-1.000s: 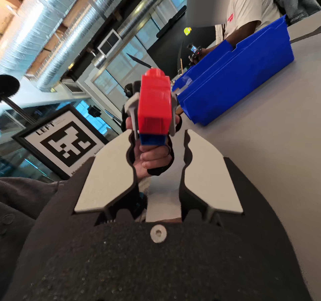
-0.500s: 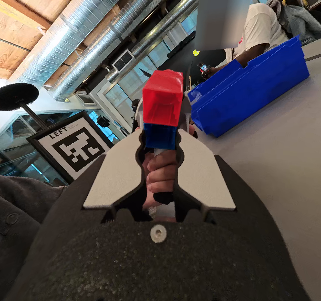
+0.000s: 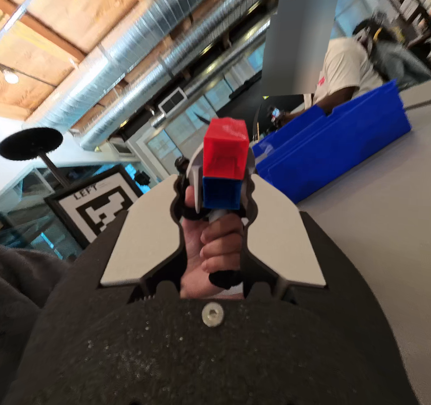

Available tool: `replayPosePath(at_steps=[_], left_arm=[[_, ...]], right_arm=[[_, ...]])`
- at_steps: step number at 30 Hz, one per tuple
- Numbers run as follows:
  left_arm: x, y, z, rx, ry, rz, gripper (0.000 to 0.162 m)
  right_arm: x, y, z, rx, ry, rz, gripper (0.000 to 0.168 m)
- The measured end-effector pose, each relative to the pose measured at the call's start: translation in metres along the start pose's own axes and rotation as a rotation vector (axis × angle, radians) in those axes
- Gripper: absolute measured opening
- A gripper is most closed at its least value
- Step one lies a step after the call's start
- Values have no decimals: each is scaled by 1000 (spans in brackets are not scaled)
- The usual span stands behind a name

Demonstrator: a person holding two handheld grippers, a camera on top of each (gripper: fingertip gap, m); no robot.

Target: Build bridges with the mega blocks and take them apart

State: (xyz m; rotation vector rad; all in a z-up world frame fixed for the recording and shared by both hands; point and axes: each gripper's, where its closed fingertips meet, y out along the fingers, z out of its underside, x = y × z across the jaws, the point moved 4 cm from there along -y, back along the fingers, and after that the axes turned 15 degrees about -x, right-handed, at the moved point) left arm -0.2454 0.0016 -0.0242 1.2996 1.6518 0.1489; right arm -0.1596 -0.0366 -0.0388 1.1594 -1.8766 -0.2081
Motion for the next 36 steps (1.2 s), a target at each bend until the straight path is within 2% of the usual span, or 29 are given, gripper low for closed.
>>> replayPosePath(at_steps=[1,2,5,17,21,25,27,29,32,36], left_arm=[[-1,-1,-1,-13,11,0,35],[-3,-1,0,-15,19,7,36],[-9,2,13,25,42,28,36],[-8,3,24,74,92,8,37],[-4,3,23,60,40,1,36],[-1,3,7,148,-57,29,36],[-1,2,0,272,-32,58,36],[-4,-3,3,458,27,87,36],[-9,-15,18,691,157,141,36],[-16,-19,28,752,150,195,36]], right_arm=[[-1,0,-6,-38,-2,16,57],[-3,0,-10,-59,-9,48,54],[1,1,-12,-74,-20,27,35],[-2,-8,-10,-114,-10,41,33],[-4,-6,-11,-101,-24,65,34],[-1,-4,-18,28,-20,16,37],[-8,-7,-24,161,-64,57,55],[-3,-11,-23,315,-99,14,43],[5,-14,-12,466,-155,-16,43],[5,-18,11,577,-98,-29,42]])
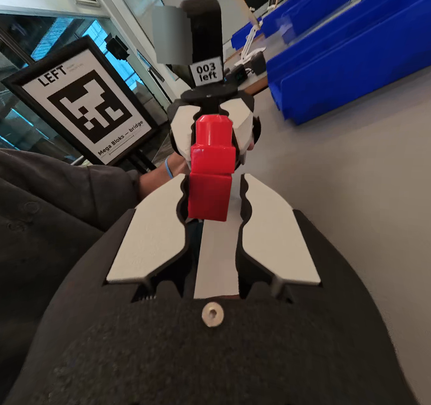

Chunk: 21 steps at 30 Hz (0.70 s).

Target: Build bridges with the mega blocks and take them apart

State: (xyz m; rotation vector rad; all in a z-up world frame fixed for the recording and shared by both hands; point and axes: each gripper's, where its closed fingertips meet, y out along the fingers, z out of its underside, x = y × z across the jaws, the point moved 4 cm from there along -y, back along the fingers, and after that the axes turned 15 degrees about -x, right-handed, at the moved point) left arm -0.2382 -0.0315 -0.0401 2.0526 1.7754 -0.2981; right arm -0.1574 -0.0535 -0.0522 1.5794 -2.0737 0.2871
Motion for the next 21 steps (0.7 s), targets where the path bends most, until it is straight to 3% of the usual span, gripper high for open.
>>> replayPosePath(at_steps=[5,9,11,13,17,19,21], left_arm=[[0,6,4,15,23,-19,36],[4,7,-3,-49,-25,-43,38],[6,5,-7,-77,-69,-40,55],[8,0,-7,-71,-107,-41,59],[10,2,4,-24,-110,-39,56],[11,6,5,-29,-86,-42,40],[10,6,-1,-69,-79,-35,37]], right_arm=[[1,6,15,99,-14,4,37],[-2,5,4,-10,45,-14,37],[-7,2,-2,-92,82,-6,36],[-10,-3,-11,-184,124,-11,36],[-12,-6,-22,-299,145,-12,36],[-10,-2,-21,-322,133,-12,36],[-8,-1,-20,-321,110,-12,36]])
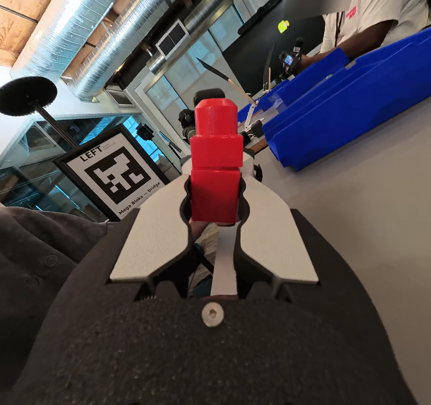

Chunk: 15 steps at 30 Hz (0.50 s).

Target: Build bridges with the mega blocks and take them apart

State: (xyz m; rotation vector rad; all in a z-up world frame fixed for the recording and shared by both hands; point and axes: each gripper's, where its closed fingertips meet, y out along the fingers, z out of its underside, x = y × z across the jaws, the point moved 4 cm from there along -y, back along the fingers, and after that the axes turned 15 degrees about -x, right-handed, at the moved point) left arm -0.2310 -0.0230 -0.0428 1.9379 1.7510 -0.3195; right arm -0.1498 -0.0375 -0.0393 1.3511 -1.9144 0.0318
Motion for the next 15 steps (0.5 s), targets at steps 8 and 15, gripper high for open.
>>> replayPosePath(at_steps=[8,15], left_arm=[[-2,-5,-2,26,-20,8,36],[0,1,8,56,-53,13,36]], right_arm=[[4,-2,-17,-21,-56,24,51],[-2,-7,-12,20,-31,56,36]])
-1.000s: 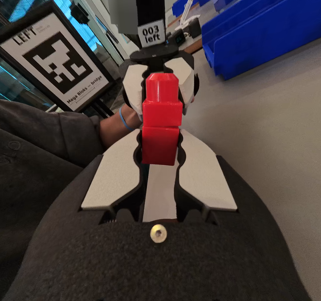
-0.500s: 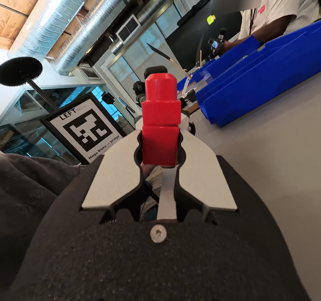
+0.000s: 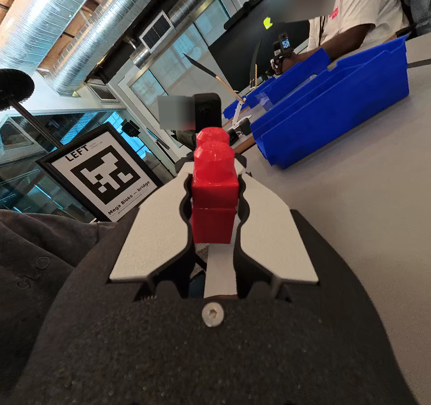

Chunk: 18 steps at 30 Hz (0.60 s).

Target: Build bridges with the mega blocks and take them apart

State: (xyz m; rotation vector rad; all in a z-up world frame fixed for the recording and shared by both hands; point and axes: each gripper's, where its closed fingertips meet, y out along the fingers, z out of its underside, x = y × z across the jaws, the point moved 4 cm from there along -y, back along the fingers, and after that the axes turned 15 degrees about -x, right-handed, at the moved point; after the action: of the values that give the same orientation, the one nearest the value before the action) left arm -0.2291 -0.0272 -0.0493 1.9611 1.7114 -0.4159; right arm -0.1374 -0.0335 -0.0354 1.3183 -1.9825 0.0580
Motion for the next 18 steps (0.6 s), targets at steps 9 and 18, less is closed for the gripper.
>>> replayPosePath(at_steps=[9,18], left_arm=[[6,-5,-4,-35,2,-25,35],[14,-14,-18,-134,-56,-50,44]], right_arm=[[-2,4,5,21,-40,28,36],[-4,-8,-14,-71,-42,61,36]])
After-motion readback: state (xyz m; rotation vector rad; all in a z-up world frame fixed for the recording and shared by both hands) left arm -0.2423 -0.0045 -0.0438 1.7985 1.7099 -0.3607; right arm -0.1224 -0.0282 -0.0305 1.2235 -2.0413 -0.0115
